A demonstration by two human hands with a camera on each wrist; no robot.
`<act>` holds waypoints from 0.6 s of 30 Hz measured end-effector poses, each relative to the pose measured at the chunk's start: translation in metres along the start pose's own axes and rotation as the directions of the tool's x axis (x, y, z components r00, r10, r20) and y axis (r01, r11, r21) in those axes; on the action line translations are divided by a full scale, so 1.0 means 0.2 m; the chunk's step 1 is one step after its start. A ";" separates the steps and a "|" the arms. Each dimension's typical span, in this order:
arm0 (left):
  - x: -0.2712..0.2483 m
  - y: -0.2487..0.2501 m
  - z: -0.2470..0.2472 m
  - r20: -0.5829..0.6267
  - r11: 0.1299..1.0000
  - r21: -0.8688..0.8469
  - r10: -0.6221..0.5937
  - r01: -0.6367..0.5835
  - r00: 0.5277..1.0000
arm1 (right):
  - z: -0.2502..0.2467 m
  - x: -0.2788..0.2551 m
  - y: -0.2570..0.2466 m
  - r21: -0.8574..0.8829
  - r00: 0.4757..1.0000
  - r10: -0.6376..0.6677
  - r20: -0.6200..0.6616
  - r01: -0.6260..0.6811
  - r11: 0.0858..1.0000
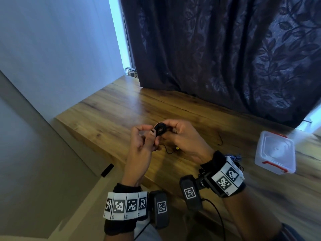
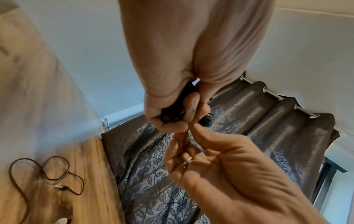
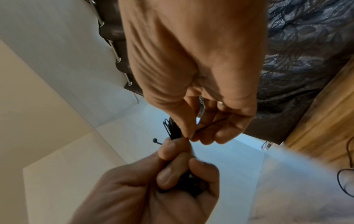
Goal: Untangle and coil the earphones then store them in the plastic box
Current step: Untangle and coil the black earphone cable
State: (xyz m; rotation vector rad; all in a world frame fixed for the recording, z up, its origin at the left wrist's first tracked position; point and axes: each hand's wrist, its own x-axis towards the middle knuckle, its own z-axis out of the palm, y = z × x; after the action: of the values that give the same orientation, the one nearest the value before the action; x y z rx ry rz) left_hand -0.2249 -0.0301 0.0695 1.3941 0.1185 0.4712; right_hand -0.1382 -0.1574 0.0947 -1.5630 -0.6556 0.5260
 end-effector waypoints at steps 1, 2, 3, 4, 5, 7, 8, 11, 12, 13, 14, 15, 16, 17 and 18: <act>0.00 0.00 0.00 -0.010 1.000 0.021 0.022 -0.022 1.000 | 0.00 -0.01 -0.01 0.000 1.000 0.013 0.012 -0.013 1.000; 0.00 0.01 0.00 -0.028 0.998 0.042 0.045 -0.044 0.999 | 0.00 -0.01 -0.02 -0.004 0.999 0.029 0.016 -0.029 1.000; 0.00 0.01 -0.01 -0.048 0.995 0.071 0.071 -0.067 0.996 | 0.00 -0.02 -0.02 -0.010 0.999 0.048 0.006 -0.048 0.999; 0.00 0.01 -0.01 -0.068 0.990 0.111 0.097 -0.089 0.993 | 0.01 -0.03 -0.02 -0.021 0.998 0.066 -0.015 -0.066 0.998; 0.00 0.00 -0.01 -0.082 0.980 0.169 0.125 -0.109 0.989 | 0.02 -0.04 -0.02 -0.029 0.996 0.084 -0.041 -0.086 0.996; 0.00 -0.01 0.00 -0.092 0.935 0.320 0.194 -0.156 0.977 | 0.05 -0.04 -0.02 -0.016 0.987 0.120 -0.110 -0.122 0.992; -0.01 -0.01 0.00 -0.095 0.903 0.395 0.224 -0.170 0.970 | 0.07 -0.05 -0.02 0.006 0.979 0.138 -0.149 -0.139 0.990; -0.02 -0.01 0.03 -0.100 0.832 0.521 0.282 -0.191 0.954 | 0.09 -0.07 -0.03 0.088 0.953 0.200 -0.229 -0.184 0.979; -0.03 -0.01 0.03 -0.095 0.819 0.536 0.298 -0.203 0.950 | 0.10 -0.08 -0.05 0.110 0.948 0.217 -0.235 -0.195 0.975; -0.03 0.00 0.04 -0.092 0.811 0.545 0.310 -0.212 0.946 | 0.10 -0.08 -0.06 0.125 0.945 0.230 -0.235 -0.205 0.971; -0.03 0.01 0.04 -0.090 0.805 0.551 0.319 -0.220 0.943 | 0.11 -0.09 -0.07 0.135 0.943 0.238 -0.231 -0.211 0.968; -0.03 0.02 0.05 -0.085 0.801 0.554 0.327 -0.228 0.941 | 0.12 -0.10 -0.08 0.141 0.942 0.245 -0.228 -0.217 0.966; -0.03 0.02 0.05 -0.081 0.798 0.555 0.332 -0.235 0.940 | 0.12 -0.11 -0.09 0.144 0.943 0.246 -0.226 -0.217 0.965; -0.03 0.03 0.06 -0.077 0.796 0.555 0.337 -0.240 0.938 | 0.13 -0.12 -0.10 0.142 0.943 0.240 -0.230 -0.212 0.967; -0.04 0.03 0.06 -0.072 0.793 0.557 0.341 -0.246 0.937 | 0.13 -0.13 -0.10 0.124 0.944 0.222 -0.243 -0.197 0.973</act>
State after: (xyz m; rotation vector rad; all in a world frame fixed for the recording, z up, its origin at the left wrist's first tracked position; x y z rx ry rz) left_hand -0.2288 -0.0427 0.0761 1.9459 0.1831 0.8682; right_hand -0.1767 -0.1551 0.1112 -1.5826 -0.2639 0.4952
